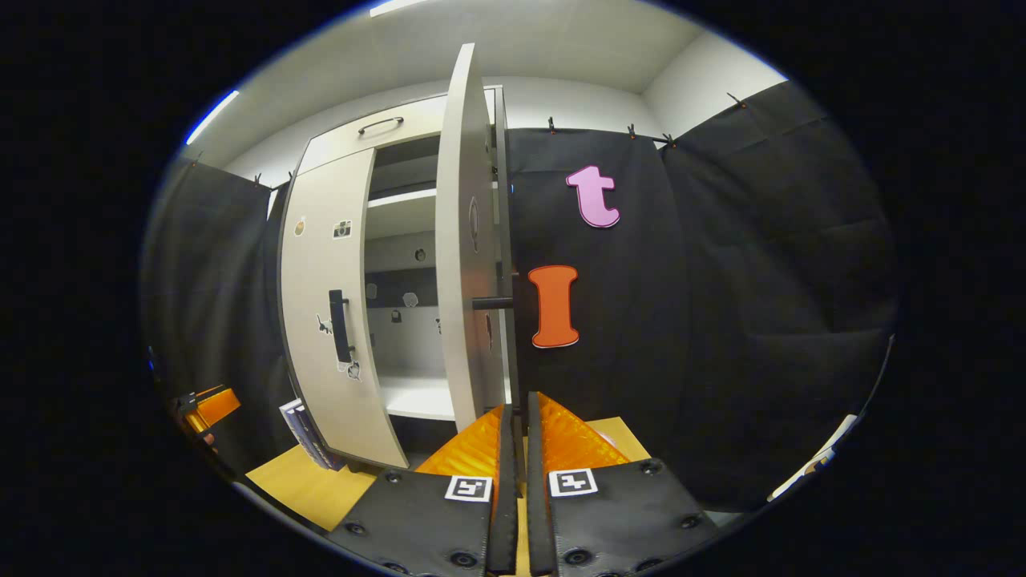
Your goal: Open the right door of the double-door shoe cabinet with the right hand, and open the left door with the left hand.
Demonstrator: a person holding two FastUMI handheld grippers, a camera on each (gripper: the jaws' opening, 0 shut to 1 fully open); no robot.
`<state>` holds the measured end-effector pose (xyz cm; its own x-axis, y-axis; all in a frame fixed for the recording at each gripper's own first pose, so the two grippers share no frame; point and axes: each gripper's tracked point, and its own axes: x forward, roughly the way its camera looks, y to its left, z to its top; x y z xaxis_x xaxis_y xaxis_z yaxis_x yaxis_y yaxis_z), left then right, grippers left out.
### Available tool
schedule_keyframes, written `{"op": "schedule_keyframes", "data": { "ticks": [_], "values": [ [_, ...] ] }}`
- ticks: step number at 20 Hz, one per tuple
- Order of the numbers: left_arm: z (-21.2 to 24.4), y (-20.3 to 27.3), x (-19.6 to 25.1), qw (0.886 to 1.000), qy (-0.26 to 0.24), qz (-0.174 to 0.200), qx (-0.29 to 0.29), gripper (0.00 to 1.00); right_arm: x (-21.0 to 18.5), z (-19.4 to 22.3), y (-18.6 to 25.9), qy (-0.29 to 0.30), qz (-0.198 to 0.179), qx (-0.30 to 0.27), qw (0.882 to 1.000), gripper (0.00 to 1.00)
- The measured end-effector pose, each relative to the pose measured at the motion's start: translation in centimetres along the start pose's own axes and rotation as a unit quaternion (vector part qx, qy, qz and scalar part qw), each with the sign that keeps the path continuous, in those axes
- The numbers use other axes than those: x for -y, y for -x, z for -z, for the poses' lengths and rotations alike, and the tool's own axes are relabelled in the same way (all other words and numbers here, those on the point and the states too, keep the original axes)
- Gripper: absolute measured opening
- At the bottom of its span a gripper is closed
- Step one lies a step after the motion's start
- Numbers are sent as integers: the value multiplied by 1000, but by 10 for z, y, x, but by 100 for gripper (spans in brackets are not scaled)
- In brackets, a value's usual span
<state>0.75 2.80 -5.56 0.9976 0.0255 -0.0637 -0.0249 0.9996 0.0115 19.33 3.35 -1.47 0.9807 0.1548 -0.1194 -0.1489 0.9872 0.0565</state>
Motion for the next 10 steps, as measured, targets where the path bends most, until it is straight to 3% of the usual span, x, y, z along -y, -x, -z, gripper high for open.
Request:
{"op": "schedule_keyframes", "data": {
  "ticks": [4, 7, 10],
  "values": [
    [-8, -35, 8, 1000, -3, 20, -5, 97, 7, 6, 19, 2, 25, 2, 1000, 13],
    [-9, -66, 16, 1000, -11, 24, -8, 94, 5, 12, 25, -7, 27, -5, 1000, 19],
    [7, -90, 32, 999, 18, 33, -31, 95, 1, 10, 26, -12, 25, 12, 1000, 60]
  ]
}}
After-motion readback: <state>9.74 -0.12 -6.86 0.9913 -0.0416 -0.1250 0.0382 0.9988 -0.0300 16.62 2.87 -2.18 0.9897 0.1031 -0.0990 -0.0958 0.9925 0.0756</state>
